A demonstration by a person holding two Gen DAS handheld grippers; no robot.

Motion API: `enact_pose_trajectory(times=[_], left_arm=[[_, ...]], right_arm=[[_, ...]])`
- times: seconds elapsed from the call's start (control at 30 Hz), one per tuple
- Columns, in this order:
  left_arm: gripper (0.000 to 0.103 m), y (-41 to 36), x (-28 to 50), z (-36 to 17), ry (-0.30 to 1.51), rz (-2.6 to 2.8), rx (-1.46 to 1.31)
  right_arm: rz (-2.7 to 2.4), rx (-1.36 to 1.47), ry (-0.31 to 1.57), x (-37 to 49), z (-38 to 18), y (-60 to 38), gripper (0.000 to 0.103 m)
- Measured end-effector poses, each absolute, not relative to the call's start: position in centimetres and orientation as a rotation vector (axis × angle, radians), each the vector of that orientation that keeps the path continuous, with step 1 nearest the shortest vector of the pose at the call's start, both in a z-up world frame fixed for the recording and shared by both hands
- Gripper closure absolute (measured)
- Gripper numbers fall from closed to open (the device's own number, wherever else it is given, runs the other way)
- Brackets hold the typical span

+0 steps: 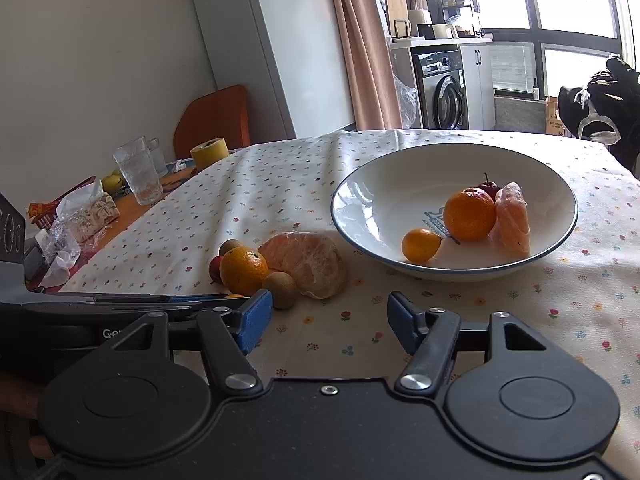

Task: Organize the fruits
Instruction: 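Withdraw the open right gripper from the bowl toward the fruit pile, then close the left gripper on a small mandarin while the right gripper grasps a kiwi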

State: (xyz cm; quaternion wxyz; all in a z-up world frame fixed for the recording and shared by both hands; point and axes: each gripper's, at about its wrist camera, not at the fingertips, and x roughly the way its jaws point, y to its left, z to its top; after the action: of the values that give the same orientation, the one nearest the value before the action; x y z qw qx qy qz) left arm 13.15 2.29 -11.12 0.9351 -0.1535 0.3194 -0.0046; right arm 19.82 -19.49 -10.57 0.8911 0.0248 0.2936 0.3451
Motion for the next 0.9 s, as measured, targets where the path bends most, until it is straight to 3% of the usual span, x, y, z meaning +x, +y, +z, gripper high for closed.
enact_pose_trajectory(times=[0.37, 0.77, 0.9], left_arm=[[0.081, 3.7, 11.7, -10.3, 0.63, 0.029, -0.32], [0.081, 5.4, 10.7, -9.3, 0.607, 0.1, -0.319], [0.081, 5.5, 10.6, -9.0, 0.6, 0.103, -0.32]], right_arm=[[0.773, 0.023, 0.605, 19.8, -10.2, -16.8, 0.054], [0.791, -0.022, 0.602, 20.1, -10.3, -14.6, 0.059], [0.772, -0.072, 0.598, 20.1, -10.5, -13.6, 0.068]])
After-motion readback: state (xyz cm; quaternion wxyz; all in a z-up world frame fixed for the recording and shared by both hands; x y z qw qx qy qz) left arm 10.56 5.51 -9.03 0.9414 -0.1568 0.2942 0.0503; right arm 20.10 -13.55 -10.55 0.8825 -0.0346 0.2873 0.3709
